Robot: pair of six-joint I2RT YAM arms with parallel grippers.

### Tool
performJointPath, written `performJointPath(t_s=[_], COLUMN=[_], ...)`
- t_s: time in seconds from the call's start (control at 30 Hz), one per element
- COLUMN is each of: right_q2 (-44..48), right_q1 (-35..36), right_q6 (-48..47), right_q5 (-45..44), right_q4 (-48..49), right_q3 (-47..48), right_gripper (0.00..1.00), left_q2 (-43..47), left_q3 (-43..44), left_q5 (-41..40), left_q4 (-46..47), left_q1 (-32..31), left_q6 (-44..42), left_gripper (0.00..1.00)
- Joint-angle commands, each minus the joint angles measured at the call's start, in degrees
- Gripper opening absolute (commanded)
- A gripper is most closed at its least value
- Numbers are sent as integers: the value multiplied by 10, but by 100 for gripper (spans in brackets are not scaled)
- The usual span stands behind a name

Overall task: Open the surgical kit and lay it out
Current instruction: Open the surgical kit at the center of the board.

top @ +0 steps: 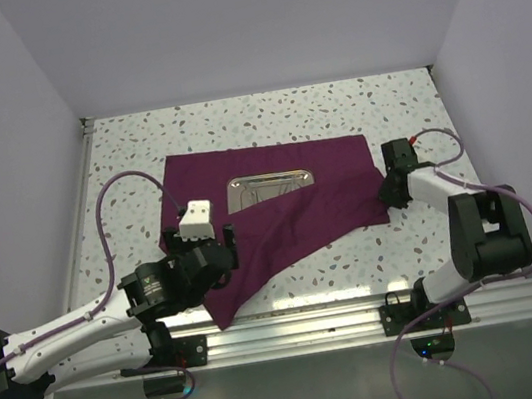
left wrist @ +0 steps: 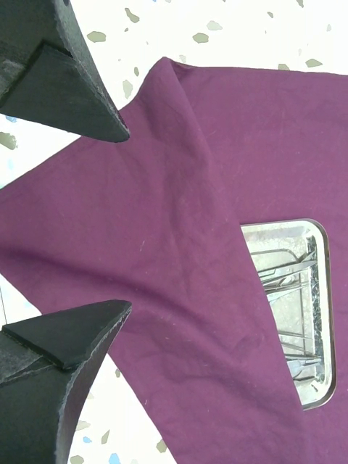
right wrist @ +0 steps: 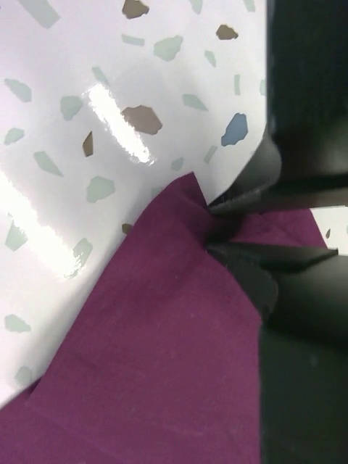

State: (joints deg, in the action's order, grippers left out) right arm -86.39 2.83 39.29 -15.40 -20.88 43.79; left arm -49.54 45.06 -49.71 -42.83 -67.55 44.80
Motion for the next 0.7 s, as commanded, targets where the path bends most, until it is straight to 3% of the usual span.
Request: performJointPath(t_s=[0.0, 0.03, 0.13, 0.33, 0.67], right_q2=[-42, -47, -45, -7, 240], right_q1=[-12, -12, -12, -12, 4], right_q6=[-10, -10, -9, -10, -21], right_q5=[-14, -15, -16, -13, 88], right_q4=[-3, -3, -2, -24, -173], right_q3=[-6, -1, 0, 2, -4], right_gripper=[20, 11, 0, 0, 0], left_q2=[0, 1, 1, -6, -17], left_q3=[-6, -5, -5, -3, 16], left_q5=[-17, -17, -18, -20, -25], left_q4=[20, 20, 20, 20, 39], left_q1=[2, 2, 2, 2, 2], left_q6=[-5, -5, -5, -5, -24], left_gripper=[93, 93, 93, 93, 93])
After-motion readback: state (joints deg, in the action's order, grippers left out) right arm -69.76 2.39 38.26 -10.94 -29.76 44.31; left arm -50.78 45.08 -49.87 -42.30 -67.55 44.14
